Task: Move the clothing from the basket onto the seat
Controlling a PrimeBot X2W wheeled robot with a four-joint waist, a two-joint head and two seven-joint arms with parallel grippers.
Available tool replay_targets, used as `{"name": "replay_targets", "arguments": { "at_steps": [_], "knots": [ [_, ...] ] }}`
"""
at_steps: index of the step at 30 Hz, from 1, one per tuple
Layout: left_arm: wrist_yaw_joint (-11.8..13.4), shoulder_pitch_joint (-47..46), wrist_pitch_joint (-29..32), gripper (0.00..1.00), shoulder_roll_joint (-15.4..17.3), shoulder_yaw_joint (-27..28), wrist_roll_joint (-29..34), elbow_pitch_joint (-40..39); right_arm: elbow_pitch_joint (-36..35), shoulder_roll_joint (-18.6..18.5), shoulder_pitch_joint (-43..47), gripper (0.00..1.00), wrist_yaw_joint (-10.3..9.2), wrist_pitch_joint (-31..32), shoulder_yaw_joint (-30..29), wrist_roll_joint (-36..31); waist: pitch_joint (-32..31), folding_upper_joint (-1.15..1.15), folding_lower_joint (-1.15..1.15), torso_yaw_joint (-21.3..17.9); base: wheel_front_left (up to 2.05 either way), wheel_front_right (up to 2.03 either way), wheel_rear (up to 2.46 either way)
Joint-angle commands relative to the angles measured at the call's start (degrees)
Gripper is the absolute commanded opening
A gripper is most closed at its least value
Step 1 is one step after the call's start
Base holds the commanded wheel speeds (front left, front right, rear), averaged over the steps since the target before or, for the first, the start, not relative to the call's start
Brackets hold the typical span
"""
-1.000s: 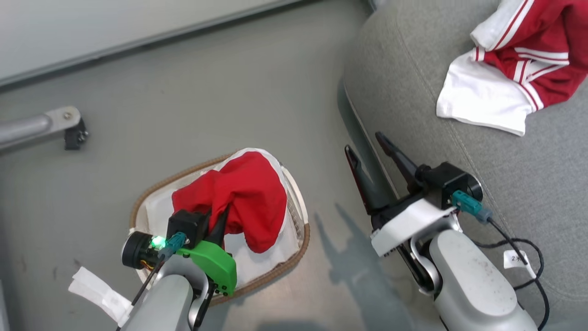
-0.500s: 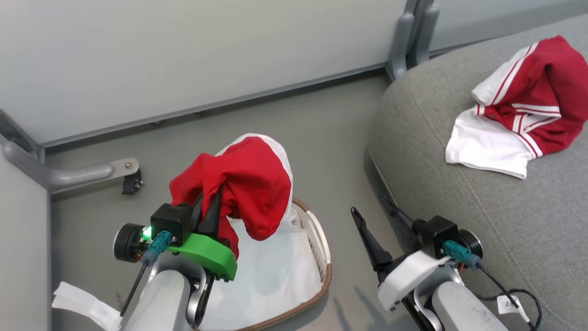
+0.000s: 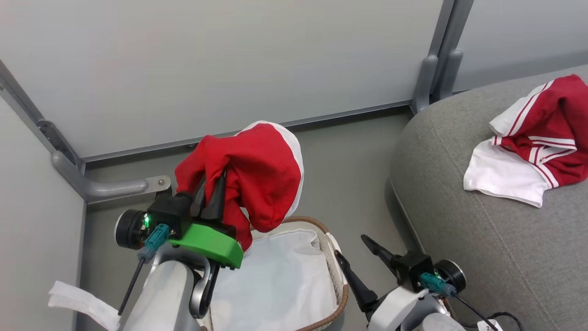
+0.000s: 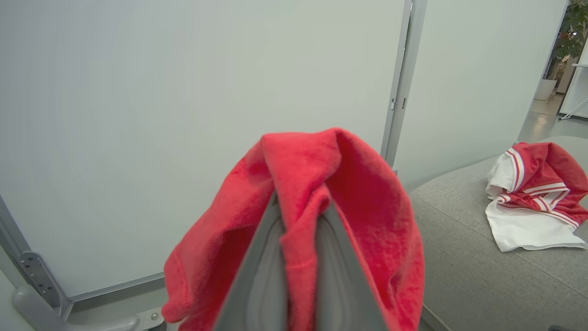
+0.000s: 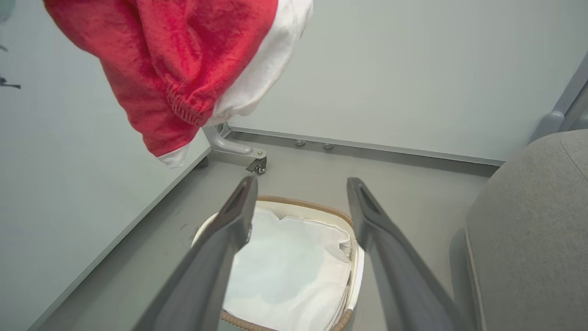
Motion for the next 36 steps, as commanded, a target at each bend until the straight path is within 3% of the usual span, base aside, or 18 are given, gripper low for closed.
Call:
{"name": "replay_targets", "arguments": {
  "at_steps": [1,13,22,36],
  "knots": [
    [-0.25,-0.69,-0.05,0.00,-0.01,-0.28,-0.30,-0.43,0.12,-0.22,0.04,1.00,-0.08,-0.02,0.86,-0.24,-0.29,0.00,0.01,0.60,0.00,0.00,0.00],
    [-0.18,-2.05,-0.05,0.00,-0.01,-4.46,-2.71,-1.40,-0.53,-0.23,-7.74,1.00,-0.08,-0.02,9.42,2.35,1.46,0.00,0.01,3.10,0.00,0.00,0.00],
    [0.30,-4.10,-0.06,0.00,0.00,-9.80,-4.98,-2.39,4.14,-0.23,-14.63,1.00,-0.08,-0.02,14.15,1.69,3.07,0.00,0.01,5.88,0.00,0.00,0.00],
    [1.27,-6.62,-0.05,0.00,0.00,-17.36,-8.51,-3.24,9.84,-0.24,-18.12,1.00,-0.08,-0.02,11.72,1.18,3.85,0.00,0.01,9.93,0.00,0.00,0.00]
  ]
}}
